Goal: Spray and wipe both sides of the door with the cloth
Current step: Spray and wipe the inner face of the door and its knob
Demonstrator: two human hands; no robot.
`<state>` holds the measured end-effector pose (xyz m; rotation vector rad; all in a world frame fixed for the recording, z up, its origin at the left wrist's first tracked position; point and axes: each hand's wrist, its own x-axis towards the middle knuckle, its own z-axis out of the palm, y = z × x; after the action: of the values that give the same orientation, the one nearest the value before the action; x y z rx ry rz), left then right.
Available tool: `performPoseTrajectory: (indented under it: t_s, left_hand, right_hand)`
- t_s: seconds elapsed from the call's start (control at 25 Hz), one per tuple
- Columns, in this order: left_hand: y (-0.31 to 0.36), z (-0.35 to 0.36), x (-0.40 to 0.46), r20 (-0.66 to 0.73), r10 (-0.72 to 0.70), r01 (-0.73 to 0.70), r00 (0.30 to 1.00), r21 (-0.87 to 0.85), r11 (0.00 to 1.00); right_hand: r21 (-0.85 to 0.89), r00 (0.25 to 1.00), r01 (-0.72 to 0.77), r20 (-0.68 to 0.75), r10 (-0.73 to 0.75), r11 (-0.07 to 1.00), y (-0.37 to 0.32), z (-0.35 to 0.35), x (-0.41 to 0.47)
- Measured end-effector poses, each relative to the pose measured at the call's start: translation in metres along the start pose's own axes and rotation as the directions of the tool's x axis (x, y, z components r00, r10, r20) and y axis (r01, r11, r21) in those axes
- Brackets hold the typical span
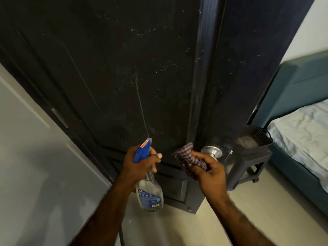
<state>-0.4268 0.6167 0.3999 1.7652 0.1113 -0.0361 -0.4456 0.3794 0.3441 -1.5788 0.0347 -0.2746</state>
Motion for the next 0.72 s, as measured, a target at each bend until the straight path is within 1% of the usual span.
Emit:
performPoseTrajectory:
  t_s: [0.16,0.24,0.32,0.36,0.44,0.6,0.64,0.72]
  left_hand:
    - [-0.001,-0.015,0.01,-0.039,-0.033,0.032,0.999,-0.032,0.999]
    - [0.0,-0.02,0.016,-0.076,-0.062,0.055,0.995,-0.086,0.995]
    - [0.003,-0.019,0.02,-0.149,-0.125,0.101,0.981,-0.159,0.982]
    - [0.005,-0.017,0.022,-0.188,-0.13,0.098,0.974,-0.173,0.98]
    - [0.009,-0.014,0.028,-0.242,-0.105,0.07,0.965,-0.149,0.986]
    - [0.016,-0.018,0.036,-0.286,-0.051,0.023,0.957,-0.103,0.994]
    - [0.018,-0.02,0.037,-0.309,-0.041,0.011,0.95,-0.098,0.995]
    - [0.026,-0.027,0.037,-0.341,-0.003,-0.025,0.94,-0.079,0.997]
  right_hand:
    - [-0.056,0.996,0.086,0.031,-0.085,0.995,0.007,0.007,0.021]
    - [-0.038,0.996,0.08,0.04,-0.078,0.996,0.008,0.005,0.03]
    - [-0.01,0.996,0.059,0.06,-0.058,0.998,0.009,0.003,0.041]
    - [-0.014,0.995,0.06,0.084,-0.059,0.998,0.009,0.001,0.046]
    - [-0.041,0.989,0.085,0.129,-0.079,0.996,0.01,-0.004,0.052]
    - [-0.049,0.967,0.067,0.25,-0.053,0.997,-0.003,0.0,0.068]
    - [-0.032,0.955,0.094,0.285,-0.081,0.995,-0.011,0.01,0.072]
    - [0.025,0.92,0.199,0.34,-0.195,0.98,-0.032,0.038,0.082]
